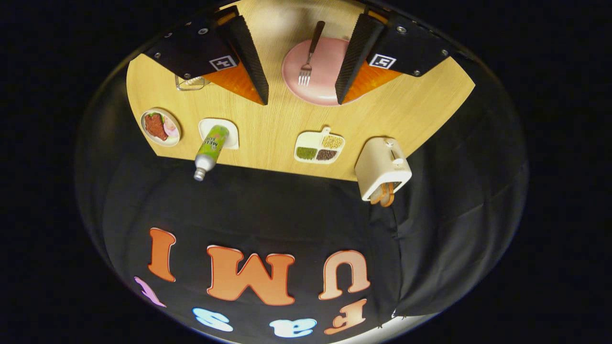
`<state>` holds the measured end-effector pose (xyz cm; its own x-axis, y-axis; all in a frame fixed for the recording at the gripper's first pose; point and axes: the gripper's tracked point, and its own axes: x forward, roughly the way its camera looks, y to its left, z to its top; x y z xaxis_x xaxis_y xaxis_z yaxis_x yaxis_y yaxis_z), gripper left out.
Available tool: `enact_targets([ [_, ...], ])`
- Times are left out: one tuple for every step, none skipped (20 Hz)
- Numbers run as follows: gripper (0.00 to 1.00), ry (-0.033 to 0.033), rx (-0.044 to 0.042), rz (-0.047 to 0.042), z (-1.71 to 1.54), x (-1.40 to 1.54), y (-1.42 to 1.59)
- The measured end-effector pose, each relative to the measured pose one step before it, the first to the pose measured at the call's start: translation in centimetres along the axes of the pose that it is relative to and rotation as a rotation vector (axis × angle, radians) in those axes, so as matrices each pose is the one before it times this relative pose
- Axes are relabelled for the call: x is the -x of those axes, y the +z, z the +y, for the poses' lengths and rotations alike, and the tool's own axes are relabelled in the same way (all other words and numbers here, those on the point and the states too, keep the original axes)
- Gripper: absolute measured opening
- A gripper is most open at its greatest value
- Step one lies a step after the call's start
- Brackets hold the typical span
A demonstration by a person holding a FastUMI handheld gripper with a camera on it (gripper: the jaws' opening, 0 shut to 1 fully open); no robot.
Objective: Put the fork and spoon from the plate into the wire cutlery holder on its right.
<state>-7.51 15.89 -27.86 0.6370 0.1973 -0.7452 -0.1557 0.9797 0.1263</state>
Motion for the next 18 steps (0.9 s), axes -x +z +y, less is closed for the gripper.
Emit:
enact_targets([
  [0.84,-0.00092,0.00091,0.03602,0.155,-0.346,-1.073],
  [0.82,0.00163,0.00062,0.03212,0.225,-0.538,-0.936],
  [0.81,-0.00443,0.00566,0.04278,0.249,-0.566,-1.226],
  [0.81,0.00090,0.00562,0.02671,0.282,-0.543,-0.771],
  [0.81,-0.00638,0.00442,0.02848,0.117,-0.635,-0.738],
  [0.81,-0.00335,0.00231,0.03958,0.076,-0.571,-0.977],
  [0.81,-0.00360,-0.00245,0.04016,0.173,-0.570,-0.990],
  [0.79,0.00556,-0.00579,0.03089,0.290,-0.478,-0.591],
  [0.77,0.00062,-0.00592,0.02748,0.054,-0.569,-0.561],
  [0.74,0.00660,-0.00417,0.02441,0.095,-0.326,-0.400],
  [0.72,0.00341,-0.00209,0.01576,0.312,-0.269,-0.347],
  [0.67,-0.00001,0.00836,0.01757,0.064,-0.302,-0.283],
  [0.65,-0.00290,0.00952,0.01577,0.011,-0.265,-0.363],
  [0.60,-0.00569,0.01128,0.01930,-0.035,-0.418,-0.309],
  [0.58,-0.00438,0.00868,0.02417,0.031,-0.412,-0.532],
  [0.54,-0.00250,0.00332,0.02868,0.139,-0.552,-0.444],
  [0.52,0.00230,-0.00063,0.02704,0.252,-0.649,-0.482],
  [0.48,-0.00067,-0.00188,0.02561,0.135,-0.429,-0.370],
])
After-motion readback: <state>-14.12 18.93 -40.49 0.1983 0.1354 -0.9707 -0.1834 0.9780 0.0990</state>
